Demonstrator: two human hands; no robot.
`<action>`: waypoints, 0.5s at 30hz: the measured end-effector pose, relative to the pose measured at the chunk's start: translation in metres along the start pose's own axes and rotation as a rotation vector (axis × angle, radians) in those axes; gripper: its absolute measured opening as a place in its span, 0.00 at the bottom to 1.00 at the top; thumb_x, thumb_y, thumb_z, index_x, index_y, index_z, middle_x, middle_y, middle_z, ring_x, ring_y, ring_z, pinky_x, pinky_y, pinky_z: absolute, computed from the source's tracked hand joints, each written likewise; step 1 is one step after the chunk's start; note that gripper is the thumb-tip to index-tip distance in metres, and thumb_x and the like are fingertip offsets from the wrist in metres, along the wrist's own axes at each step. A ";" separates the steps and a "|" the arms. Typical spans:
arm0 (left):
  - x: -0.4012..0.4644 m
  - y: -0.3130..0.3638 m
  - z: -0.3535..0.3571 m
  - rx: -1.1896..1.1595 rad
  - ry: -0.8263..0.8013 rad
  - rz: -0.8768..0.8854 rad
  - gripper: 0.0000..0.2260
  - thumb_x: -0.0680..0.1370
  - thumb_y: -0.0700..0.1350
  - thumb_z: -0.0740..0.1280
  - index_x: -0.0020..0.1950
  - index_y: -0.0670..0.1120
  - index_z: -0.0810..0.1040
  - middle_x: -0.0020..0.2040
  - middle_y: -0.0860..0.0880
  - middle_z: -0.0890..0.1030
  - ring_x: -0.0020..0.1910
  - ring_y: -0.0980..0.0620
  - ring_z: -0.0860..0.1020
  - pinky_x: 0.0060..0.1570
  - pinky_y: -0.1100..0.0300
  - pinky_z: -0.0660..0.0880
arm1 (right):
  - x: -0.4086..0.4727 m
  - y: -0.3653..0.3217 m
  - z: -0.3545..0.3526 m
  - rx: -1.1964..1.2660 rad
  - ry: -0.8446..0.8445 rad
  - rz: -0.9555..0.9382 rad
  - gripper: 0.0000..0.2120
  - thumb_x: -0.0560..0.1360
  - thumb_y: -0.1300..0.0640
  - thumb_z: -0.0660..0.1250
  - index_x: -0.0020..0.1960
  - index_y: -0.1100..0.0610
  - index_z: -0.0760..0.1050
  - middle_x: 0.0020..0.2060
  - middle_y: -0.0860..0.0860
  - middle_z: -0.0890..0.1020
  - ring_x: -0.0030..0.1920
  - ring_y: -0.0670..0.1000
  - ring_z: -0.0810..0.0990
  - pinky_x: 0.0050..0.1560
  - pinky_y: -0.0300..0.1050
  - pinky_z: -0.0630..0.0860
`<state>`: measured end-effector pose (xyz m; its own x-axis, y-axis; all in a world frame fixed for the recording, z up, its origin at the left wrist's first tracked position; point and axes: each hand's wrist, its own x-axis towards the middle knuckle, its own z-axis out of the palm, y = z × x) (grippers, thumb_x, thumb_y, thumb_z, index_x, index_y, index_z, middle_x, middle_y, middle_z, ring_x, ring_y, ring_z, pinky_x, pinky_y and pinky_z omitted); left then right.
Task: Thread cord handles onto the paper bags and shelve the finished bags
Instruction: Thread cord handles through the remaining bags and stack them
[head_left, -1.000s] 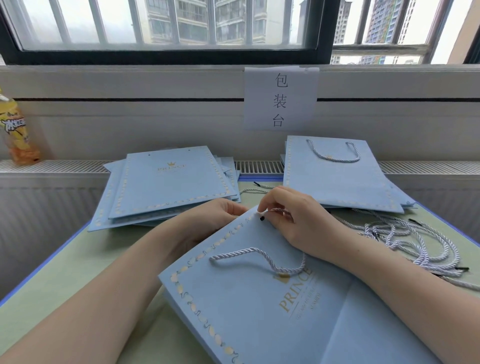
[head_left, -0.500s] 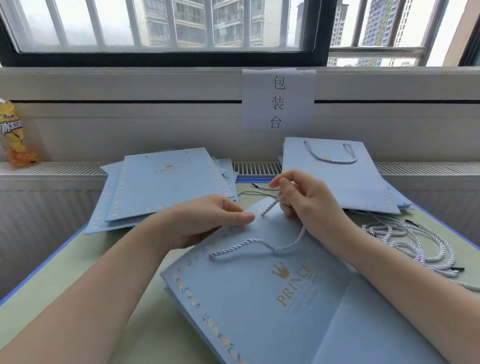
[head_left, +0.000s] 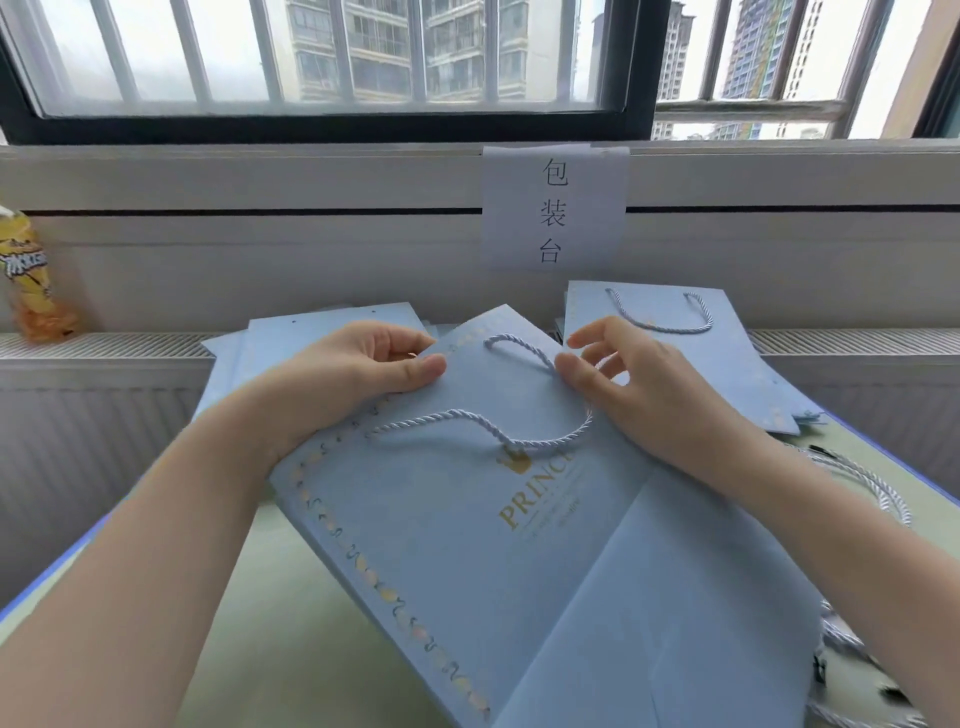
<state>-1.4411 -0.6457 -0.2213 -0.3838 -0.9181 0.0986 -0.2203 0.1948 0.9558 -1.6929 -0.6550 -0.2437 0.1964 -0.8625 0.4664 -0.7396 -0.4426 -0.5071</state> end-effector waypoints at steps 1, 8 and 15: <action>0.000 0.000 -0.004 0.002 0.008 0.030 0.13 0.66 0.54 0.73 0.44 0.47 0.85 0.43 0.46 0.85 0.36 0.53 0.83 0.34 0.64 0.78 | 0.001 0.001 -0.002 -0.039 -0.051 0.021 0.18 0.74 0.36 0.57 0.51 0.49 0.73 0.44 0.43 0.78 0.44 0.45 0.76 0.47 0.44 0.72; 0.000 0.001 -0.003 0.175 0.134 0.040 0.13 0.68 0.56 0.74 0.44 0.48 0.83 0.43 0.47 0.85 0.38 0.52 0.83 0.43 0.57 0.79 | -0.002 0.009 -0.022 0.572 -0.427 0.286 0.15 0.69 0.44 0.67 0.46 0.55 0.78 0.41 0.52 0.85 0.38 0.51 0.83 0.37 0.45 0.79; 0.010 -0.005 0.011 1.055 0.552 0.647 0.09 0.76 0.48 0.67 0.53 0.47 0.82 0.56 0.50 0.79 0.58 0.51 0.71 0.57 0.49 0.72 | 0.004 0.023 -0.026 0.781 -0.290 0.336 0.15 0.71 0.47 0.68 0.49 0.58 0.78 0.42 0.56 0.83 0.38 0.54 0.80 0.40 0.48 0.78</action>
<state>-1.4534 -0.6521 -0.2281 -0.3275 -0.5309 0.7816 -0.8117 0.5815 0.0548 -1.7256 -0.6629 -0.2349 0.2817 -0.9578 0.0565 -0.1599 -0.1049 -0.9815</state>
